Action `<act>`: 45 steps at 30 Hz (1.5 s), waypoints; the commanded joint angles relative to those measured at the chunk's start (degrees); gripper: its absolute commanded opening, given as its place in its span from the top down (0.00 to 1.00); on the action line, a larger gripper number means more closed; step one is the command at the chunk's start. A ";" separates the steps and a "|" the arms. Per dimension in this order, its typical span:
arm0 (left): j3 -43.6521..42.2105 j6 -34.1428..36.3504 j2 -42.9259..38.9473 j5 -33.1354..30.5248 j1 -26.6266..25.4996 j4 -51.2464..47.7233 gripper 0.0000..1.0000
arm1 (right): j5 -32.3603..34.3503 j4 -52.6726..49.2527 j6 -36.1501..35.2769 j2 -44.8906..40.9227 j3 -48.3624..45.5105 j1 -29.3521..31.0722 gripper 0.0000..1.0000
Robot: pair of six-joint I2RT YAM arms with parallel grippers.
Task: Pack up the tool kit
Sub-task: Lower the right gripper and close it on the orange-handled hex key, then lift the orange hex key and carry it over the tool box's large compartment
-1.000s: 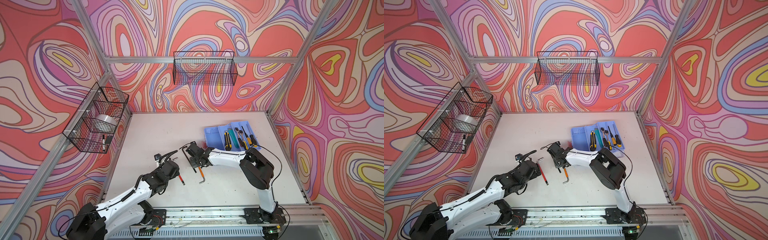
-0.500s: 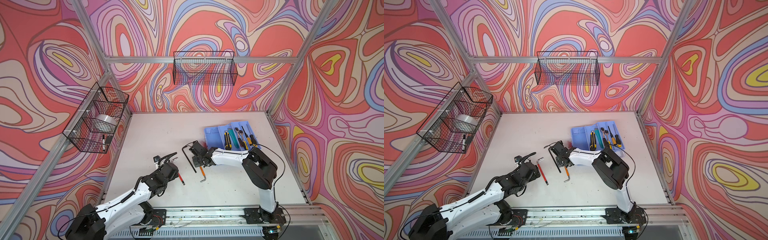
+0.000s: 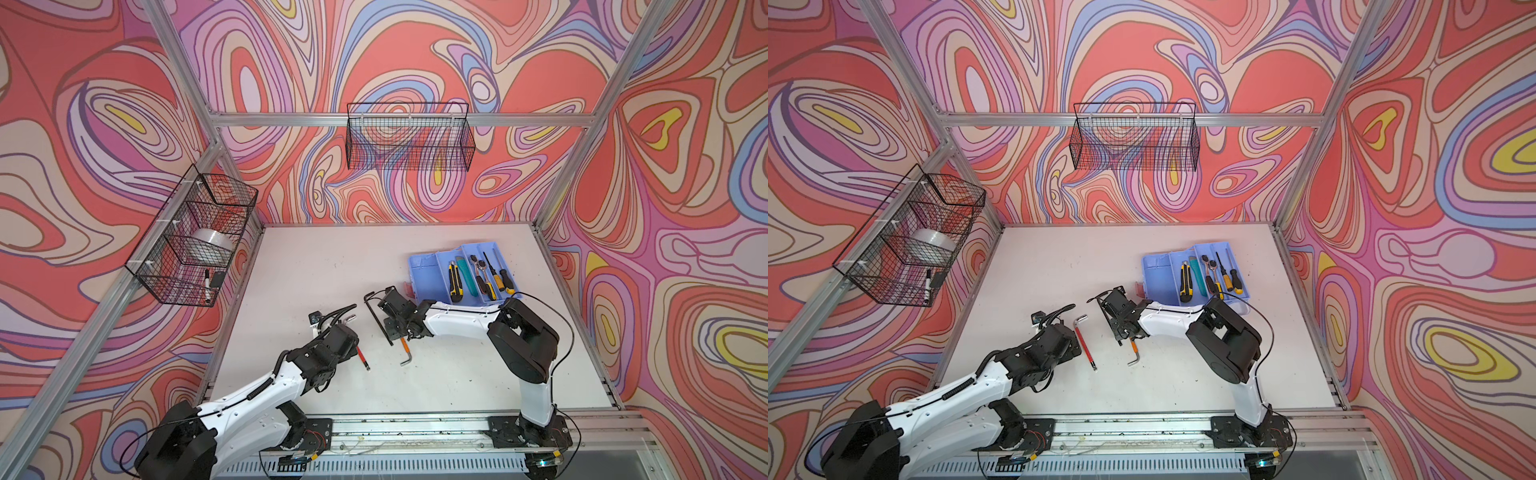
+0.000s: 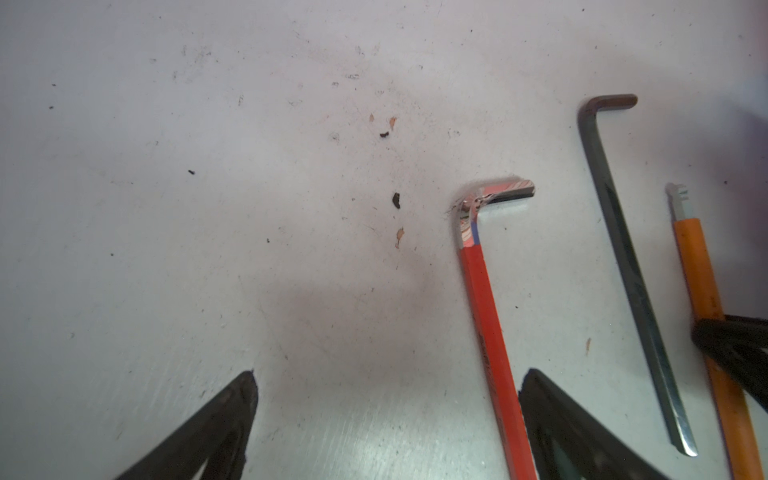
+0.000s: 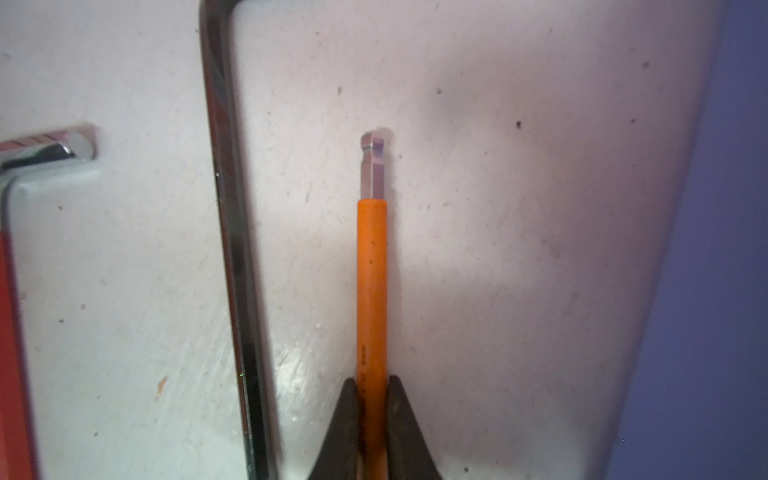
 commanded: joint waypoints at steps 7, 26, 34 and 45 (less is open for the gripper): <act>1.55 0.51 -0.28 -0.06 0.15 -2.50 0.01 | 1.51 -4.10 -1.83 -1.32 0.73 0.20 1.00; 3.45 1.94 3.11 2.25 -0.11 -1.44 0.00 | 3.44 -4.68 -4.84 -13.28 2.03 -2.64 1.00; 3.12 2.26 3.82 3.50 -0.26 0.11 0.00 | 0.56 -3.41 -7.90 -16.90 0.85 -10.46 1.00; 3.90 2.66 5.65 4.86 -0.24 0.69 0.00 | -2.15 -3.99 -13.68 -13.61 4.89 -18.13 1.00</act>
